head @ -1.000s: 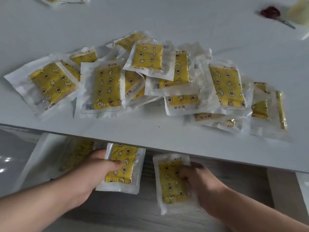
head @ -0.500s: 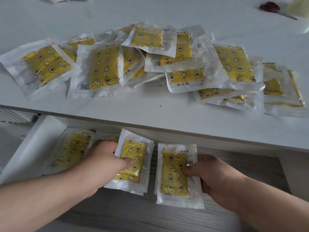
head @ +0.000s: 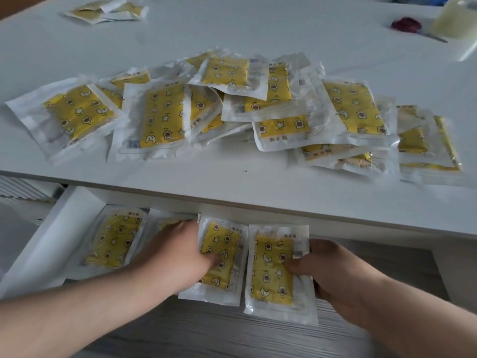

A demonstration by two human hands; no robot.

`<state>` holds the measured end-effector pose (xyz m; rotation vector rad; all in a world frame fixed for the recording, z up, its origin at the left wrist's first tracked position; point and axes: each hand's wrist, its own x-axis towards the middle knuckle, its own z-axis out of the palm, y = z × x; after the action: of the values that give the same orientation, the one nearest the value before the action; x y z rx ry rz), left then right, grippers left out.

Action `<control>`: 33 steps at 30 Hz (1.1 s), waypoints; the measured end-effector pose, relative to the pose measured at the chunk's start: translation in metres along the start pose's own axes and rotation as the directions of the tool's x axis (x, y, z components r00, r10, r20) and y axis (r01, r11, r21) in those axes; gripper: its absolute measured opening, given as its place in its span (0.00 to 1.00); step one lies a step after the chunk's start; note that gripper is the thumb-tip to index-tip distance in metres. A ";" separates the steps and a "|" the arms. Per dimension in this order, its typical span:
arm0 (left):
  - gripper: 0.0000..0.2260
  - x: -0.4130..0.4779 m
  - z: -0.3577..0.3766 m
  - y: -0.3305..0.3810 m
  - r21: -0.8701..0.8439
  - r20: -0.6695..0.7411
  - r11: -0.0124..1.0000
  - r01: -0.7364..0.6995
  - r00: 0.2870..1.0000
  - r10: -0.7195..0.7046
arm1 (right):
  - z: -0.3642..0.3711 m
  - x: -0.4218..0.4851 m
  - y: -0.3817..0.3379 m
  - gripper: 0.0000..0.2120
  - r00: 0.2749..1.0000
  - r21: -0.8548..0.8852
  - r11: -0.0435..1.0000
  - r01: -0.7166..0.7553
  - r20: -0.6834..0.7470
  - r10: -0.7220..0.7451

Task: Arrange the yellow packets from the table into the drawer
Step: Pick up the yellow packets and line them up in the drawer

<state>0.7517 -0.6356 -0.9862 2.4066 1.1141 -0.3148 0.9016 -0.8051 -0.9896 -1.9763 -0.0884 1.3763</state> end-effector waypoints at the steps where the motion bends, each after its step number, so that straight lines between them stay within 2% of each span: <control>1: 0.22 0.000 0.001 0.000 0.023 -0.002 1.000 -0.020 1.000 0.020 | 0.000 0.001 0.001 0.10 1.000 -0.018 1.000 0.004 -0.010 -0.004; 3: 0.25 -0.002 0.000 0.002 0.057 -0.006 0.997 -0.046 0.999 0.046 | 0.001 0.000 0.002 0.08 0.999 -0.066 0.998 0.023 -0.037 -0.025; 7: 0.23 -0.005 -0.005 0.007 0.174 -0.020 0.981 -0.087 0.996 0.092 | 0.004 -0.002 0.002 0.03 0.989 -0.245 0.967 0.067 -0.113 -0.097; 10: 0.23 -0.004 -0.007 0.004 0.253 -0.016 0.962 -0.106 0.993 0.113 | 0.004 -0.006 -0.002 0.03 0.984 -0.381 0.922 0.068 -0.125 -0.124; 12: 0.25 -0.005 -0.008 0.003 0.317 -0.014 0.938 -0.139 0.988 0.151 | 0.002 -0.010 -0.009 0.06 0.978 -0.509 0.856 0.089 -0.117 -0.170; 14: 0.26 -0.006 -0.011 -0.001 0.399 -0.020 0.896 -0.196 0.975 0.222 | -0.003 -0.017 -0.014 0.14 0.968 -0.726 0.683 0.086 -0.101 -0.230; 15: 0.26 -0.007 -0.015 -0.002 0.419 -0.016 0.876 -0.239 0.962 0.271 | -0.006 -0.022 -0.014 0.18 0.952 -0.840 0.536 0.080 -0.096 -0.292; 17: 0.25 -0.012 -0.027 -0.009 0.455 0.045 0.794 -0.403 0.901 0.432 | -0.014 -0.029 -0.005 0.20 0.857 -0.984 0.138 0.117 0.030 -0.515; 18: 0.25 -0.013 -0.033 -0.013 0.486 0.081 0.709 -0.510 0.834 0.545 | -0.017 -0.031 0.001 0.22 0.778 -0.987 -0.051 0.150 0.149 -0.610; 19: 0.27 -0.010 -0.036 -0.021 0.531 0.139 0.584 -0.614 0.743 0.655 | -0.020 -0.031 0.008 0.28 0.711 -0.963 -0.183 0.198 0.270 -0.649; 21: 0.35 -0.003 -0.035 -0.037 0.606 0.277 0.410 -0.682 0.664 0.695 | -0.023 -0.023 0.024 0.34 0.627 -0.894 -0.343 0.287 0.446 -0.639; 22: 0.39 0.000 -0.029 -0.043 0.602 0.339 0.379 -0.702 0.655 0.675 | -0.022 -0.018 0.031 0.36 0.608 -0.869 -0.373 0.325 0.494 -0.622; 24: 0.43 0.001 -0.019 -0.044 0.594 0.385 0.378 -0.710 0.664 0.641 | -0.017 -0.011 0.040 0.39 0.633 -0.876 -0.328 0.355 0.483 -0.605; 28: 0.46 0.002 -0.004 -0.039 0.559 0.301 0.418 -0.716 0.645 0.703 | -0.006 -0.008 0.049 0.41 0.635 -0.917 -0.194 0.348 0.383 -0.670; 31: 0.44 -0.001 0.002 -0.041 0.551 0.289 0.442 -0.707 0.659 0.694 | -0.001 -0.007 0.052 0.43 0.613 -0.939 -0.157 0.307 0.321 -0.722; 33: 0.42 0.002 0.008 -0.044 0.544 0.250 0.436 -0.717 0.635 0.731 | 0.003 -0.005 0.055 0.43 0.603 -0.944 -0.138 0.301 0.300 -0.739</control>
<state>0.7192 -0.6134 -1.0078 3.1815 -0.2060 -0.3699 0.8792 -0.8464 -1.0185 -2.5344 -1.9624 0.1171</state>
